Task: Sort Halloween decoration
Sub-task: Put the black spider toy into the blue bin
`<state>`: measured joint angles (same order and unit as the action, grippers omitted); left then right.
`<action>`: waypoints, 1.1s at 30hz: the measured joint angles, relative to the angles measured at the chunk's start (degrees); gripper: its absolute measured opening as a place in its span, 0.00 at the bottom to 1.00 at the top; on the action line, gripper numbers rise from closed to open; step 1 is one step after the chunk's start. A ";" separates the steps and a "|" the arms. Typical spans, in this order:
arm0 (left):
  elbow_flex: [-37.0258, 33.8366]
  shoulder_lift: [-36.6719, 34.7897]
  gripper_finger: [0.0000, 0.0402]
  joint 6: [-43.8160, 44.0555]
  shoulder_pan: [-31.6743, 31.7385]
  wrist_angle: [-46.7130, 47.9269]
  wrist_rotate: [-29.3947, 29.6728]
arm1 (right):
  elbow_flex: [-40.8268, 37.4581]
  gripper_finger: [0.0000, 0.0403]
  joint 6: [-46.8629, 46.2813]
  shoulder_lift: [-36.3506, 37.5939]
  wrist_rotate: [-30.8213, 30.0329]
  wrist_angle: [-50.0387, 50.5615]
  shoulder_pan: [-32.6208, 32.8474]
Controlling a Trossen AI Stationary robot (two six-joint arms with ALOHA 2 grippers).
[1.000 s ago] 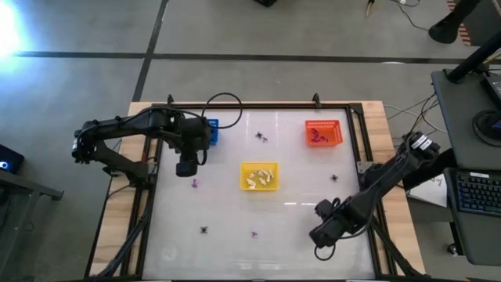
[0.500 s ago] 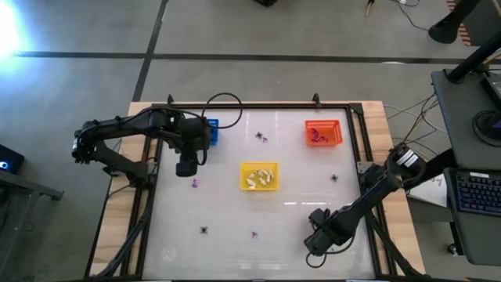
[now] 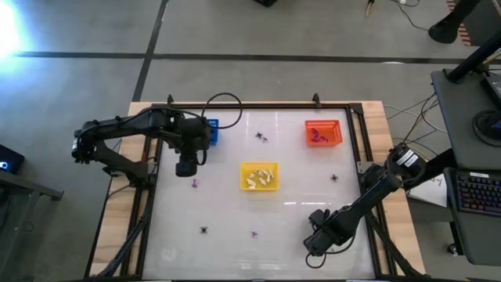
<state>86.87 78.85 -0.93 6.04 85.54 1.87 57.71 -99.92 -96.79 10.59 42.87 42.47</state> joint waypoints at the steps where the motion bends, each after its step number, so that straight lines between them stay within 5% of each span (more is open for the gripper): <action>1: 0.00 0.00 0.30 0.00 0.00 0.00 0.02 | -0.01 0.04 -0.48 0.09 0.02 0.06 0.03; 10: -0.01 0.00 0.30 1.07 0.00 1.14 0.01 | 0.80 0.03 -2.84 2.80 -0.25 1.43 0.14; 19: -0.02 -0.04 0.30 1.49 0.00 1.97 0.02 | 8.15 0.02 -2.52 8.54 -18.33 6.94 -2.49; 24: 0.00 -0.04 0.30 1.19 0.00 1.90 0.02 | 9.44 0.02 5.15 11.06 -25.05 7.18 -8.16; 33: -0.02 -0.33 0.30 -2.79 0.00 1.92 0.06 | 9.44 0.02 27.03 14.54 -25.19 0.26 -22.13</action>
<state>86.85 78.52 -3.72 6.04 87.46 1.93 67.16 -72.90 -82.25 -14.60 43.14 20.34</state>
